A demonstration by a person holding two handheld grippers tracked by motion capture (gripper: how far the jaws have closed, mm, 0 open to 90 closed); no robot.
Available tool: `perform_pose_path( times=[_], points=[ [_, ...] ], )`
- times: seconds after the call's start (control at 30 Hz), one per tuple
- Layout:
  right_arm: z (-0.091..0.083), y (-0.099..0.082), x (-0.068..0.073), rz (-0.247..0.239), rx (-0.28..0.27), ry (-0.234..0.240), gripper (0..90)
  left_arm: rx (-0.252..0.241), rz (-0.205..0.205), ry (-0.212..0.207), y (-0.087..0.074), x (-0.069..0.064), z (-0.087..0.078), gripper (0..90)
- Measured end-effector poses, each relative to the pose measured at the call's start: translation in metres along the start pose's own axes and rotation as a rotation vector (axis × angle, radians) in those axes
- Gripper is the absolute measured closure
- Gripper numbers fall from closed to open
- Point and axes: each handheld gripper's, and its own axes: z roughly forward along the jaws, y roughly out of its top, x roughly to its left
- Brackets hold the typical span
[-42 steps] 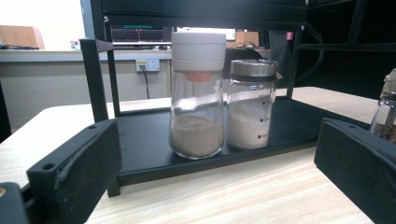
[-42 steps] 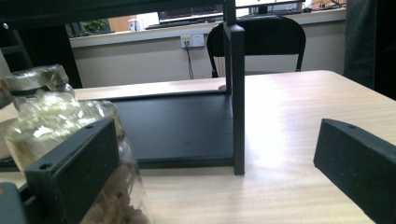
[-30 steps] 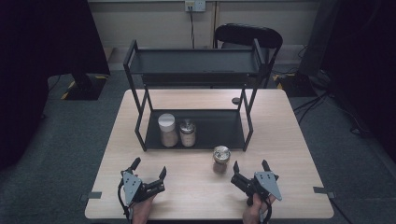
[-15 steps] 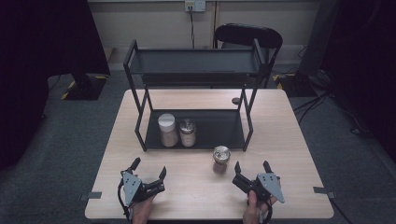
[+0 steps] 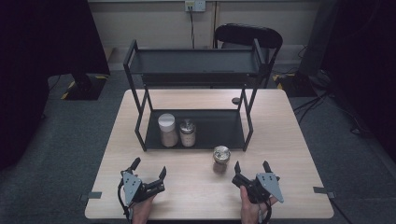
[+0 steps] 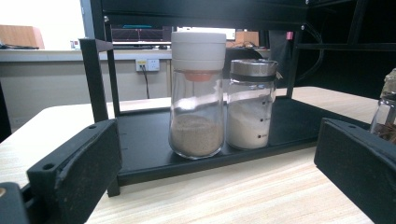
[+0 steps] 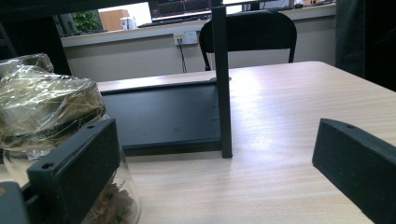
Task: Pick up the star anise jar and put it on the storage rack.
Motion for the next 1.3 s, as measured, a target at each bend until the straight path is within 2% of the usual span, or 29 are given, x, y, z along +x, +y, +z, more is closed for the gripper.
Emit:
perform_pose_path(
  times=[0.23,0.3,0.4,0.53,0.67,0.7,0.83,0.97,1.0,1.03,1.07,1.3],
  points=[
    [-0.002,0.004,0.0,-0.01,0.017,0.016,0.2,-0.001,0.0,-0.001,0.0,0.0,0.0,0.1],
    [-0.003,0.005,0.0,-0.01,0.011,0.025,0.3,0.0,0.0,-0.001,0.0,0.0,0.0,0.1],
    [-0.006,0.008,0.002,-0.043,-0.006,0.035,2.4,0.0,0.0,-0.001,0.0,0.0,0.0,0.1],
    [-0.008,0.007,0.003,-0.058,-0.025,0.043,2.5,0.0,0.0,-0.001,0.0,0.0,0.0,0.1],
    [-0.008,0.012,0.0,-0.053,-0.012,0.07,2.7,-0.001,-0.001,-0.001,0.0,0.0,0.0,0.1],
    [-0.008,0.017,0.0,-0.074,0.004,0.078,3.5,-0.001,-0.001,-0.001,0.0,0.0,0.0,0.1],
    [-0.008,0.022,0.0,-0.087,0.006,0.093,3.0,-0.002,-0.001,-0.001,0.0,0.0,0.0,0.1],
    [-0.011,0.022,0.007,-0.129,-0.026,0.07,0.9,-0.002,-0.001,0.0,0.0,0.0,0.0,0.1],
    [-0.013,0.021,0.011,-0.156,-0.052,0.056,2.7,-0.002,-0.001,0.0,0.0,0.0,0.0,0.1],
    [-0.013,0.021,0.011,-0.156,-0.052,0.056,2.7,-0.002,-0.001,0.0,0.0,0.0,0.0,0.1],
    [-0.014,0.021,0.011,-0.162,-0.066,0.069,1.9,-0.002,-0.001,0.0,0.0,0.0,0.0,0.1],
    [-0.013,0.028,0.008,-0.151,-0.07,0.119,1.9,-0.002,-0.002,0.001,0.0,0.0,0.0,0.1]
  ],
)
